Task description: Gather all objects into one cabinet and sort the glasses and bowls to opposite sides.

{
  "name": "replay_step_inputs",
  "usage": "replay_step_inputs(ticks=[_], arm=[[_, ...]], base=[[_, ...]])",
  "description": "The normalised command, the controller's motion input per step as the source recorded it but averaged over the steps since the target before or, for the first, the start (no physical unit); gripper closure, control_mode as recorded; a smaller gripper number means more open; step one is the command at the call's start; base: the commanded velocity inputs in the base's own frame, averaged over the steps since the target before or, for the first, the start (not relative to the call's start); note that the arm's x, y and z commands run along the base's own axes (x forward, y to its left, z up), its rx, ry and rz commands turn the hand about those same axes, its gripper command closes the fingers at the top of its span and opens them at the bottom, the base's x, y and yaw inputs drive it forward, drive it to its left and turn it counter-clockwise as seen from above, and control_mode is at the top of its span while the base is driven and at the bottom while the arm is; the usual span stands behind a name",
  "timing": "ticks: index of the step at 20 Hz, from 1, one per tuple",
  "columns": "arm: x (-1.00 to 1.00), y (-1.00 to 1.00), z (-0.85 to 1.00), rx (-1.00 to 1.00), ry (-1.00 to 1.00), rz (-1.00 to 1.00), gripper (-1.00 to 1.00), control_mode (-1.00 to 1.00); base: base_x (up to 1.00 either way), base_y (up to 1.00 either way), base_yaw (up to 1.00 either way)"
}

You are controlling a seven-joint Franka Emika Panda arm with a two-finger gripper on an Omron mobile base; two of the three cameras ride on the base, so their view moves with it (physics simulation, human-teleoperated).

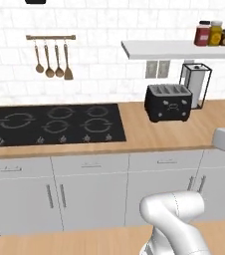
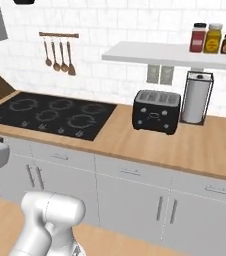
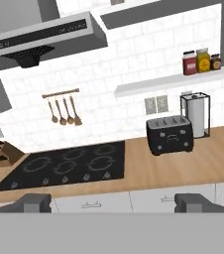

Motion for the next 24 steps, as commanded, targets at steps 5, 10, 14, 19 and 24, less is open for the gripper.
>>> replay_step_inputs(ticks=[5,10,14,19,24], arm=[[0.0,0.0,0.0,0.0,0.0,0.0,-1.0,1.0],[0.0,0.0,0.0,0.0,0.0,0.0,-1.0,1.0],[0.0,0.0,0.0,0.0,0.0,0.0,-1.0,1.0],[0.0,0.0,0.0,0.0,0.0,0.0,-1.0,1.0],[0.0,0.0,0.0,0.0,0.0,0.0,-1.0,1.0]], base=[[0.16,0.62,0.32],[0.11,0.59,0.19],[0.15,0.8,0.26],[0.1,0.95,0.15],[0.0,1.0,0.0]])
